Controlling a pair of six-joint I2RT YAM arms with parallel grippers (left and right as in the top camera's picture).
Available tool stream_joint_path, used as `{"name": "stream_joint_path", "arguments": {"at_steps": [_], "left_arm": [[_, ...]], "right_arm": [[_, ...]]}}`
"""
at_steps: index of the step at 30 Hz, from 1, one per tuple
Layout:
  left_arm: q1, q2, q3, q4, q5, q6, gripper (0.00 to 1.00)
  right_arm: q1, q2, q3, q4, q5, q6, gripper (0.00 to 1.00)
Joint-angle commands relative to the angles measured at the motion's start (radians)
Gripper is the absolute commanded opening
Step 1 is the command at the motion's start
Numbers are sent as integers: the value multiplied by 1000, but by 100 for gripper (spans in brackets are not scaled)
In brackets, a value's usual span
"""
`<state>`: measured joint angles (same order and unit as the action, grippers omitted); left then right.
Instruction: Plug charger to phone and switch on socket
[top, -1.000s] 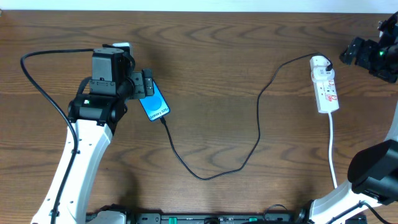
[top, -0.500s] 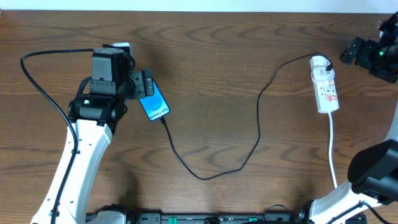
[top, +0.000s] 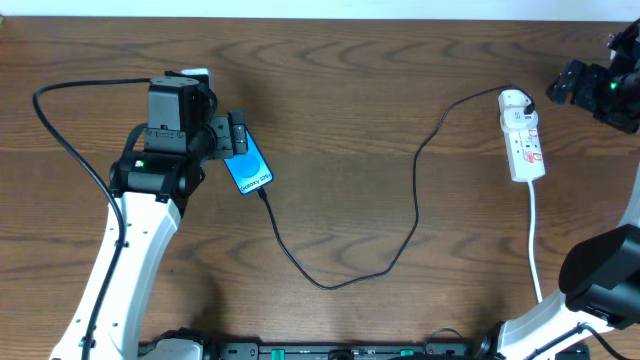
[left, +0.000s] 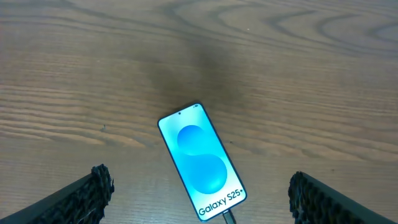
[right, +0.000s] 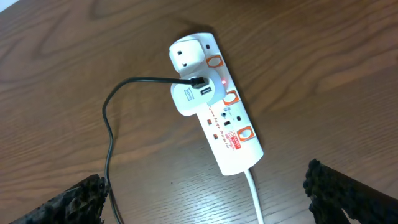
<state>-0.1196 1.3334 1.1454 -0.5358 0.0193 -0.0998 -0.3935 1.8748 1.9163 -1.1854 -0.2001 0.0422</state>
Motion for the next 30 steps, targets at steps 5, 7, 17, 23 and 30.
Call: {"name": "stream_joint_path", "arguments": {"at_steps": [5,7,17,23,30], "left_arm": [[5,7,10,-2,-13,13,93],[5,6,5,-2,-13,13,92],[7,-2,-48,11,-5,10,93],[7,-51,-66,60,-5,10,93],[7,-163,-216,191,-5,10,92]], "right_arm": [[2,-6,10,-1,7,13,99],[2,-6,10,-1,7,13,99],[2,-6,10,0,7,13,99],[2,-6,10,0,7,13,99],[2,-6,10,-1,7,13,99]]}}
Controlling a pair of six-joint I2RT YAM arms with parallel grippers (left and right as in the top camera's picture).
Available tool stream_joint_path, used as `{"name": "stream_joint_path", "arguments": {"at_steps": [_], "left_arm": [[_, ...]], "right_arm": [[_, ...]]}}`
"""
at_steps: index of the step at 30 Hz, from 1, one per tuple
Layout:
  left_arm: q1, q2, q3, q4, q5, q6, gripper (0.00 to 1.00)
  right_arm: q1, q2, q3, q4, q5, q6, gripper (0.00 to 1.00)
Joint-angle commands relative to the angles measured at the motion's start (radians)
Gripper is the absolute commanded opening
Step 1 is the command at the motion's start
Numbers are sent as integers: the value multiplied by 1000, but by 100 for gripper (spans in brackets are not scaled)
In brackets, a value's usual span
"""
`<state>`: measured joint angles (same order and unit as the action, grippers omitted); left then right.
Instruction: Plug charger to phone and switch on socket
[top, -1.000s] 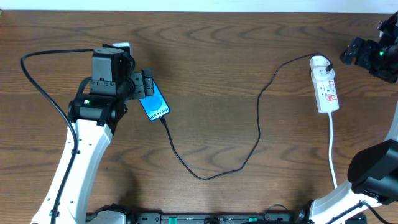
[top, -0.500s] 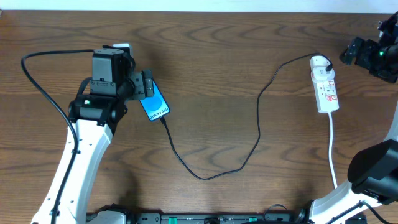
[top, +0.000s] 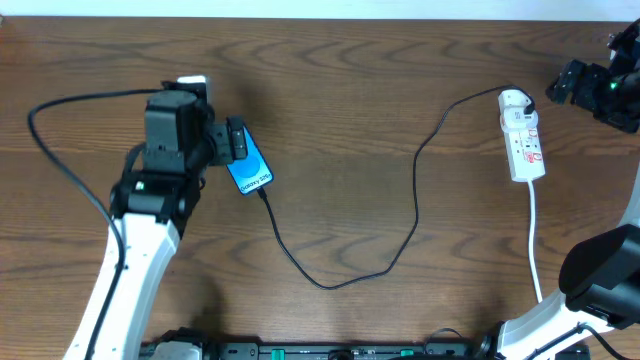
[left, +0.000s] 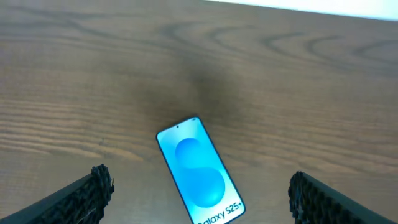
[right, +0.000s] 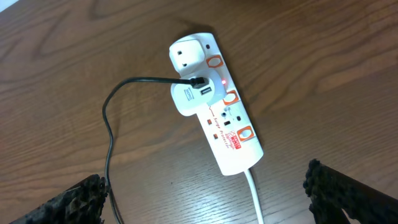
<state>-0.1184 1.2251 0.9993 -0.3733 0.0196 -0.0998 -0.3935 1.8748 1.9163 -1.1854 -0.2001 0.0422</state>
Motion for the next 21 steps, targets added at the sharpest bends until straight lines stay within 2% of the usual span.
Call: {"name": "stream_joint_path", "arguments": {"at_steps": [1,7,13,21], "left_arm": [[6,-77,-100,51,-5,10,93],[6,-237,-270,174,-6,10,93],[6,-367,-383,232,-5,10,93],[-1,-531,-589,445,-5,9,93]], "right_arm": [[2,-6,10,0,7,13,99],[2,-6,10,0,7,13,99],[2,-6,10,-1,7,13,99],[2,-6,10,0,7,13,99]]}}
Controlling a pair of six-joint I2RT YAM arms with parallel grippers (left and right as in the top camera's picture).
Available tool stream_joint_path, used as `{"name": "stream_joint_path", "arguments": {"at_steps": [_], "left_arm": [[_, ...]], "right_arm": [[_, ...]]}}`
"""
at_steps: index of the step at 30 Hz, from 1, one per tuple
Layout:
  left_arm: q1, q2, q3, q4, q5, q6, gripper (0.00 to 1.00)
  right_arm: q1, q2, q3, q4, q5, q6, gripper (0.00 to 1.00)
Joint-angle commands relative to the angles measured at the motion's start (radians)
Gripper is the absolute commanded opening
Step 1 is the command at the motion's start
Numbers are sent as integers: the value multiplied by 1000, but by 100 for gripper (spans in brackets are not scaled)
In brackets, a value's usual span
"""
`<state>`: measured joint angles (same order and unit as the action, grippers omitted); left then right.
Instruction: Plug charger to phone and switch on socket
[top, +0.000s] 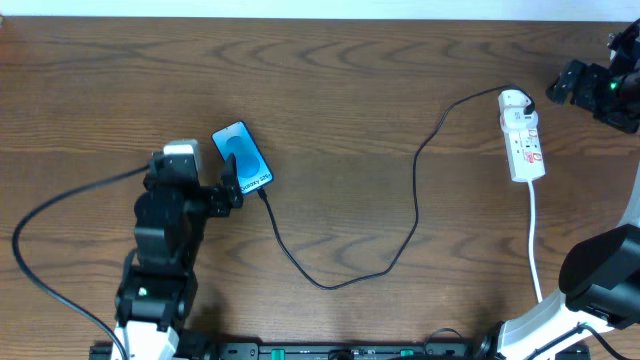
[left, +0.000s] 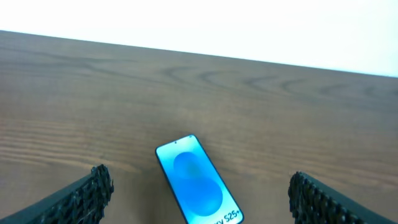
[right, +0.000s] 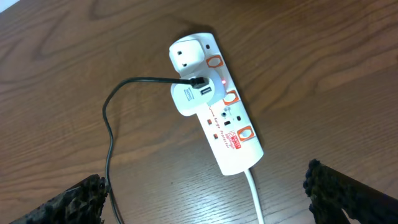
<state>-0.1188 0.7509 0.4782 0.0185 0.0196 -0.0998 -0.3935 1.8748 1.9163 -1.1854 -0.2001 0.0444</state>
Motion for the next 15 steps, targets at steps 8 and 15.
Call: {"name": "stream_joint_path", "arguments": {"at_steps": [8,15], "left_arm": [[-1,-208,-251,234,-5,10,92],[-1,-327,-358,297,-5,10,93]], "right_arm": [[2,-6,10,0,7,11,99],[2,-6,10,0,7,11,99]]}}
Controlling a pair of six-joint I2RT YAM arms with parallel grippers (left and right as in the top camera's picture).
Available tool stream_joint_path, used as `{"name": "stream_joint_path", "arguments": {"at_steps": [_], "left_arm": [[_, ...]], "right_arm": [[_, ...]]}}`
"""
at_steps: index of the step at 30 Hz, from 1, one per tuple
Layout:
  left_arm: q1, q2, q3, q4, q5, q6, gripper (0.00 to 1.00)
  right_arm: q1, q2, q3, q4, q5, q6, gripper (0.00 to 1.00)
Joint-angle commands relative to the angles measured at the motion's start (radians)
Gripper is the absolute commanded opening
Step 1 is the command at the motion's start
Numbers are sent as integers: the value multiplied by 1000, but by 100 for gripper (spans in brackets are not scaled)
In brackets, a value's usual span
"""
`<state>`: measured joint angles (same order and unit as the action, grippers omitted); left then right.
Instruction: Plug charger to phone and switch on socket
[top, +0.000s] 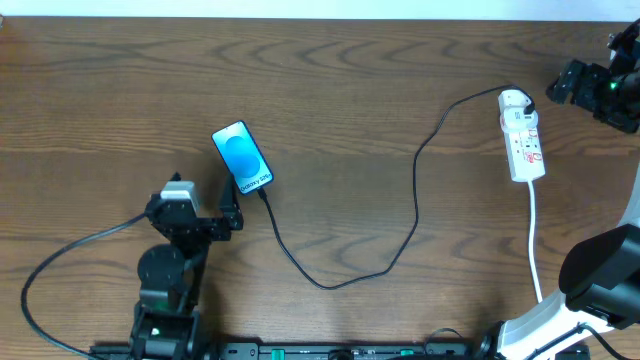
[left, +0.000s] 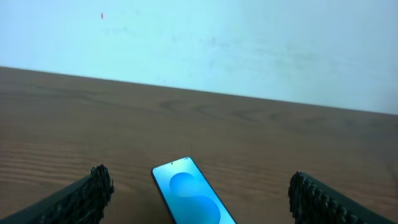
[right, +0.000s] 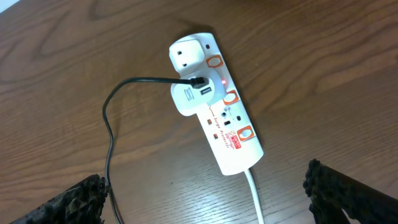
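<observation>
The phone (top: 243, 158) lies flat on the wooden table with its blue screen lit, also seen in the left wrist view as the phone (left: 193, 198). The black charger cable (top: 330, 283) meets the phone's near end and runs to a white adapter (right: 191, 98) in the white power strip (right: 214, 109). A red light (right: 222, 81) glows on the strip beside the adapter. My left gripper (left: 198, 204) is open, pulled back on the near side of the phone. My right gripper (right: 205, 200) hangs open above the strip, touching nothing.
The strip's white lead (top: 535, 240) runs towards the table's near edge. The left arm's own black cable (top: 70, 255) loops over the table's near left. A pale wall (left: 199, 43) stands behind the far edge.
My left arm has drawn further back towards the near edge, away from the phone, and its camera now tilts up to show the wall. The right arm, phone and strip have not moved.
First my left gripper hung open right over the plugged-in phone, with the strip's red light on. It then stood a little higher, then clear of the phone on its near side, and now further back still. The right gripper stayed open above the strip throughout.
</observation>
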<state>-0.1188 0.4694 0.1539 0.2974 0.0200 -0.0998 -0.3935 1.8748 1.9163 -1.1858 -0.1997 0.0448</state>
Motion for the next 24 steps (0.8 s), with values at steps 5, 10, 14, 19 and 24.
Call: {"name": "stream_joint_path", "arguments": {"at_steps": [5,10,14,19,24], "left_arm": [[-1,-136,-95,31,-6,10,92],[0,-219,-148,39,-6,10,93],[0,-272,-150,0,-6,10,92],[-1,-291,-150,-27,-6,10,92],[0,-291,-150,-74,-6,10,93]], "right_arm": [[2,-6,10,0,7,10,99],[2,-6,10,0,7,10,99],[2,-6,10,0,7,10,99],[2,-6,10,0,6,10,99],[2,-6,10,0,7,10,99]]}}
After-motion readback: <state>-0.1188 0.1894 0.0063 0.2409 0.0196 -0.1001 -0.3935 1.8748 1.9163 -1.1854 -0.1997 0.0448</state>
